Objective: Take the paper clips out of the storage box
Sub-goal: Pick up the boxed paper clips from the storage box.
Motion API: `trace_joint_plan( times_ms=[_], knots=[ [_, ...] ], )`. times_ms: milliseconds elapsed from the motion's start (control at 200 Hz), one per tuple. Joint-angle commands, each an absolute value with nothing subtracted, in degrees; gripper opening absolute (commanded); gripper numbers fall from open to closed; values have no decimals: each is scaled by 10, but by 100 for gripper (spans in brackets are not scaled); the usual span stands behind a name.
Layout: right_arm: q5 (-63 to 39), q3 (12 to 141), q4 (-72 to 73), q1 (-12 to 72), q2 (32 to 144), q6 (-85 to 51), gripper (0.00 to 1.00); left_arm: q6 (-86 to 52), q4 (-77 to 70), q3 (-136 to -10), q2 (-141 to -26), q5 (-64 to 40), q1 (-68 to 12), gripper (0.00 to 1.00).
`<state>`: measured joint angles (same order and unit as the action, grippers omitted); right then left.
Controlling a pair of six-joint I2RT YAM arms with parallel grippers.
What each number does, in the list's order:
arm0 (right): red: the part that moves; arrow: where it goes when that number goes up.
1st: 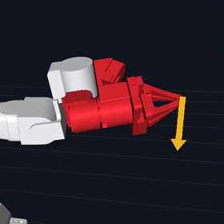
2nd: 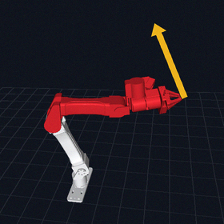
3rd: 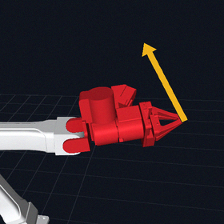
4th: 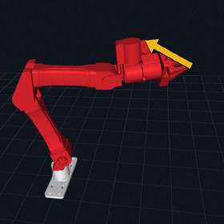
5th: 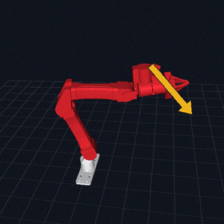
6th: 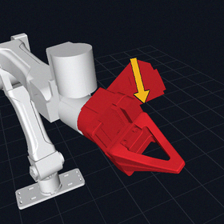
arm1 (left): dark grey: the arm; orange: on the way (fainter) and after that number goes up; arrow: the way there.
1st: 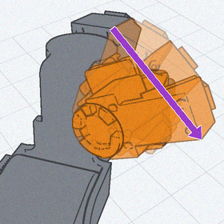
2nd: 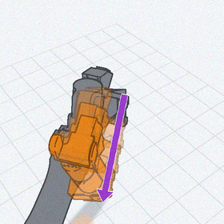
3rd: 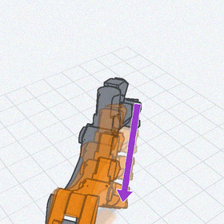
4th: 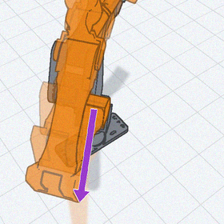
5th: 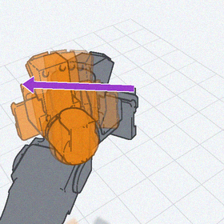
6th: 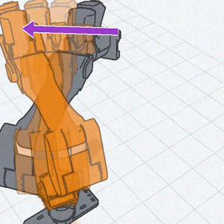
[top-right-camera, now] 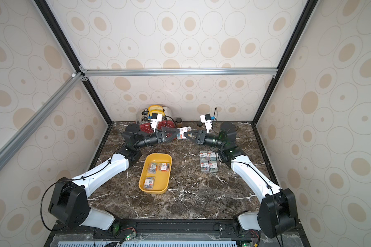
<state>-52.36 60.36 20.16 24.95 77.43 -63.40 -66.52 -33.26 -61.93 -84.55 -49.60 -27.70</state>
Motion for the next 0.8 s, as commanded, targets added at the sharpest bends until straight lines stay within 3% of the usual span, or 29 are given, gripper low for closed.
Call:
trace_joint_plan(
  times_ms=[0, 406, 656, 796],
  knots=[
    [-532, 599, 251, 245, 783, -648, 16, -681, -375, -626, -858, -506, -284, 56],
    [-545, 586, 276, 242, 809, -657, 17, -656, -345, -638, -878, -502, -285, 31],
    [-554, 552, 270, 242, 830, -633, 20, -624, -324, -616, -907, -504, -283, 25],
    [-558, 538, 267, 241, 847, -620, 28, -601, -305, -607, -925, -507, -282, 22]
  ],
)
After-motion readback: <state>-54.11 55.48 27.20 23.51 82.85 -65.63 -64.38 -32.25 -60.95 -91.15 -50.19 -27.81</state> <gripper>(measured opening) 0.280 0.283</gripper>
